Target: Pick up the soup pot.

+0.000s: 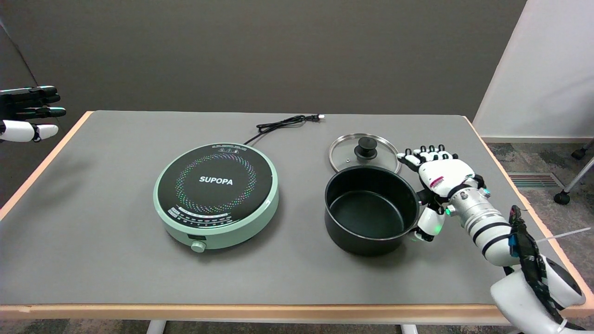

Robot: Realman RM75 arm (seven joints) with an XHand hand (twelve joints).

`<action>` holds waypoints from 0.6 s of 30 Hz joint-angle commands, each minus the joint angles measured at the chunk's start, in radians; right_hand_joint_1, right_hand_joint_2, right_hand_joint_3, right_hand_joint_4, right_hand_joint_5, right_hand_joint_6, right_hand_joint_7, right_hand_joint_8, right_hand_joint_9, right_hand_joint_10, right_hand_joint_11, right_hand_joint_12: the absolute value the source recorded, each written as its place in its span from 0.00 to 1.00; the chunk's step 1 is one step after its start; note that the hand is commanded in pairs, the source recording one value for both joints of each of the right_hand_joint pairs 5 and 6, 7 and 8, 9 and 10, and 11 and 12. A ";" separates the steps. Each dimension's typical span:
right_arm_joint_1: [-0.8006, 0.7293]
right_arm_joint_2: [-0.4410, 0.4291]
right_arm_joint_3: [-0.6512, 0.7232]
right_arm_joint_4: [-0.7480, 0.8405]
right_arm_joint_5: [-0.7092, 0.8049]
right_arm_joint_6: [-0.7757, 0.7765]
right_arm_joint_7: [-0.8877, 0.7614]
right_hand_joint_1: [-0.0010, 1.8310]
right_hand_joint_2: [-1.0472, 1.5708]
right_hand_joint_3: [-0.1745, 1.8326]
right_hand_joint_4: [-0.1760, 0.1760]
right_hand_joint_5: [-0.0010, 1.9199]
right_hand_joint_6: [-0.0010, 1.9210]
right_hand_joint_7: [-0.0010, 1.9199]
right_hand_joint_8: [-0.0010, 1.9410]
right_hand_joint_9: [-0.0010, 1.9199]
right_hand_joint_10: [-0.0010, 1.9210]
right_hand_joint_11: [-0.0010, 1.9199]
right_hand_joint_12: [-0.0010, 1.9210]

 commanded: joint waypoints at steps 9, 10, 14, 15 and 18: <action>-0.053 -0.063 -0.053 -0.033 -0.340 0.030 0.008 0.59 0.21 0.87 1.00 0.20 0.20 0.20 0.20 0.20 0.20 0.20 0.20; -0.055 -0.071 -0.053 -0.036 -0.359 0.028 0.008 0.59 0.21 0.89 1.00 0.22 0.22 0.22 0.21 0.22 0.22 0.22 0.22; -0.055 -0.090 -0.053 -0.048 -0.420 0.022 0.010 0.59 0.21 0.94 1.00 0.26 0.26 0.26 0.26 0.26 0.26 0.26 0.26; -0.054 -0.093 -0.053 -0.049 -0.425 0.022 0.010 0.58 0.21 0.94 1.00 0.27 0.27 0.27 0.27 0.27 0.27 0.27 0.27; -0.051 -0.095 -0.060 -0.049 -0.444 0.022 0.010 0.57 0.22 0.94 1.00 0.31 0.31 0.31 0.31 0.31 0.31 0.31 0.31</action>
